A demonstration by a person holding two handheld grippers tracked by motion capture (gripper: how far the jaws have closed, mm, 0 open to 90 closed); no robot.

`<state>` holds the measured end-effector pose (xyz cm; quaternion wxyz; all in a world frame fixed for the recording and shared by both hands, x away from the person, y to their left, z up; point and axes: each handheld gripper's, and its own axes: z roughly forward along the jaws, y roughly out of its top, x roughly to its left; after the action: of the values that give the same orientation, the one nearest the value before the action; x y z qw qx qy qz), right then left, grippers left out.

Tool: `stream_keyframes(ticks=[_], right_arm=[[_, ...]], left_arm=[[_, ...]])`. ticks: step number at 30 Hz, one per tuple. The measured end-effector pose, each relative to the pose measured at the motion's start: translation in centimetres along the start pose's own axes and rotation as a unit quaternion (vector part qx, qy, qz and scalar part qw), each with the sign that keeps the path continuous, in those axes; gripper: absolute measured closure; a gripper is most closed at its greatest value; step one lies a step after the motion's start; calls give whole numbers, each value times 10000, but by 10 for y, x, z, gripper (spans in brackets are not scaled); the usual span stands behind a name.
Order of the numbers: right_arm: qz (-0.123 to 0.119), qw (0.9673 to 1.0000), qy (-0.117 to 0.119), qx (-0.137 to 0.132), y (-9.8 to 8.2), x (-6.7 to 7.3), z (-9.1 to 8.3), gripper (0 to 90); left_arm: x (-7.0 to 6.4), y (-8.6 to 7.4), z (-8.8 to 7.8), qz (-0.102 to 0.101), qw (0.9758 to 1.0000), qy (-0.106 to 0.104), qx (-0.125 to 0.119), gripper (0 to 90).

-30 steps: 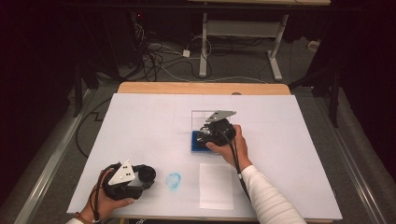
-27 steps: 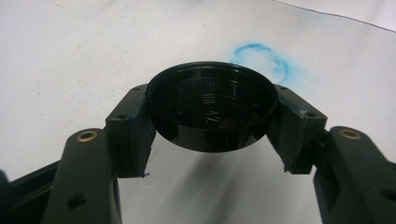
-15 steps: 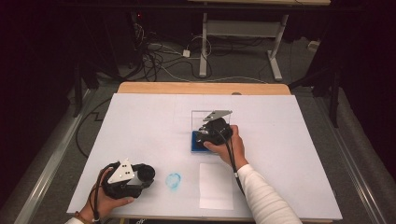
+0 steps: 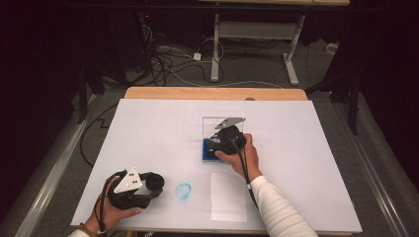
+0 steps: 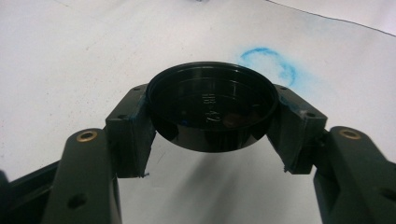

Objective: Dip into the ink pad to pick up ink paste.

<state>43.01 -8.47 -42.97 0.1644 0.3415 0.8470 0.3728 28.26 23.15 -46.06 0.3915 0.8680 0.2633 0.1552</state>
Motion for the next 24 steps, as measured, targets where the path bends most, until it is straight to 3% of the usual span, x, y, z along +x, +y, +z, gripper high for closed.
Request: stream_keyframes(ticks=[3,5,9,17,24], right_arm=[[87,9999,33,-80,-3,-1,0,573],[3,10000,12,-57,-3,0,0,574],[65,9999,22,-130,-6,-1,0,574],[-203,9997,-99,-132,-7,3,0,573],[-122,9998,-19,-160,-7,0,0,572]], left_arm=[[2,1,-2,186,9998,16,103,363],[2,1,-2,169,9998,33,113,363],[0,1,-4,146,9999,35,67,363],[-1,0,-3,169,9998,-3,77,363],[-1,1,-4,176,9998,16,57,362]])
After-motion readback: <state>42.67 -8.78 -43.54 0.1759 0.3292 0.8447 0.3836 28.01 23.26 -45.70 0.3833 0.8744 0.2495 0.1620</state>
